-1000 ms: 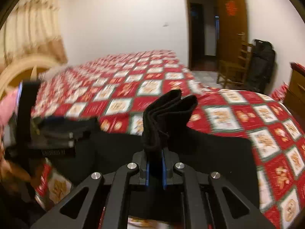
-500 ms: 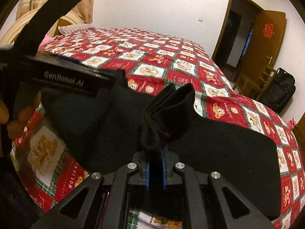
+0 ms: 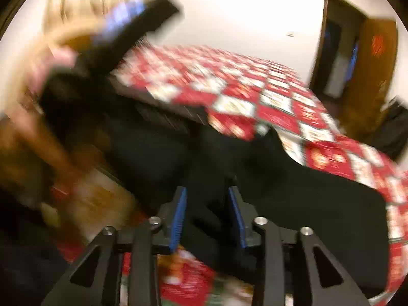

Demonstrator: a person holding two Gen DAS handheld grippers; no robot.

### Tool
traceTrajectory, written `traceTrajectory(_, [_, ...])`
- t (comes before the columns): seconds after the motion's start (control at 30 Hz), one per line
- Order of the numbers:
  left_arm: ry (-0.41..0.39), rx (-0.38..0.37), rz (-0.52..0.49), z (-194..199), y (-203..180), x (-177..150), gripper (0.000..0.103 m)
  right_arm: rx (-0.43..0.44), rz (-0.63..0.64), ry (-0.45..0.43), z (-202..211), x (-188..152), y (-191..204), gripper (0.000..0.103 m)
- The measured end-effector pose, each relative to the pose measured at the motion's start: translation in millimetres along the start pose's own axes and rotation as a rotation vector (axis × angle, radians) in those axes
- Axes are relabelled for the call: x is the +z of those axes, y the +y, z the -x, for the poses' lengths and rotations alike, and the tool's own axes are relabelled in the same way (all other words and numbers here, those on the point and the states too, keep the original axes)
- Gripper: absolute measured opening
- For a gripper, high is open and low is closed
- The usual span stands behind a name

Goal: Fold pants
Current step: 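Release the leg and smooth the folded pants with the right gripper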

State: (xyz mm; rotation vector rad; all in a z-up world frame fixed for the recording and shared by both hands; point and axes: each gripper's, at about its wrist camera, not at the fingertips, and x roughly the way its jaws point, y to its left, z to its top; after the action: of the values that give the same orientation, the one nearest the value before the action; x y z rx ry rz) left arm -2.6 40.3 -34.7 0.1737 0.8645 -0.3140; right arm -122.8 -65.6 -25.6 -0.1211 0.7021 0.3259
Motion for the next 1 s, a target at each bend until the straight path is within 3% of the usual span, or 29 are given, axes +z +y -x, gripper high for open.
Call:
traceTrajectory(0.1, [-0.008, 0.008, -0.006, 3.2, -2.1, 4.8, 0.103, 0.075, -0.109, -0.094, 28.3, 15.3, -22.5, 0.053])
traceTrajectory(0.17, [-0.024, 0.019, -0.021, 6.9, -6.1, 8.6, 0.103, 0.057, -0.174, -0.127, 40.9, 19.9, -45.6, 0.053])
traceTrajectory(0.3, [-0.05, 0.019, -0.056, 13.2, -17.4, 15.9, 0.103, -0.084, -0.298, -0.11, 54.2, 13.6, -99.4, 0.052])
traceTrajectory(0.33, [-0.057, 0.012, -0.065, 14.7, -20.9, 17.6, 0.103, -0.119, -0.345, -0.099, 57.9, 7.2, -115.8, 0.046])
traceTrajectory(0.43, [-0.071, -0.007, -0.092, 17.3, -34.1, 23.2, 0.103, -0.23, -0.357, -0.046, 59.6, -4.2, -137.3, 0.044])
traceTrajectory(0.5, [-0.077, -0.019, -0.112, 18.6, -44.1, 26.5, 0.103, -0.258, -0.373, -0.018, 57.8, -13.5, -147.7, 0.044])
traceTrajectory(0.67, [-0.093, -0.061, -0.159, 23.6, -71.2, 34.5, 0.103, -0.234, -0.383, 0.051, 44.6, -38.5, -144.6, 0.044])
traceTrajectory(0.87, [-0.09, -0.106, -0.147, 18.4, -97.6, 42.5, 0.103, -0.208, -0.381, 0.023, 55.3, -56.2, -133.9, 0.044])
traceTrajectory(1.0, [-0.056, -0.095, -0.125, 2.1, -109.8, 36.9, 0.103, -0.201, -0.338, 0.032, 61.9, -61.1, -126.8, 0.044])
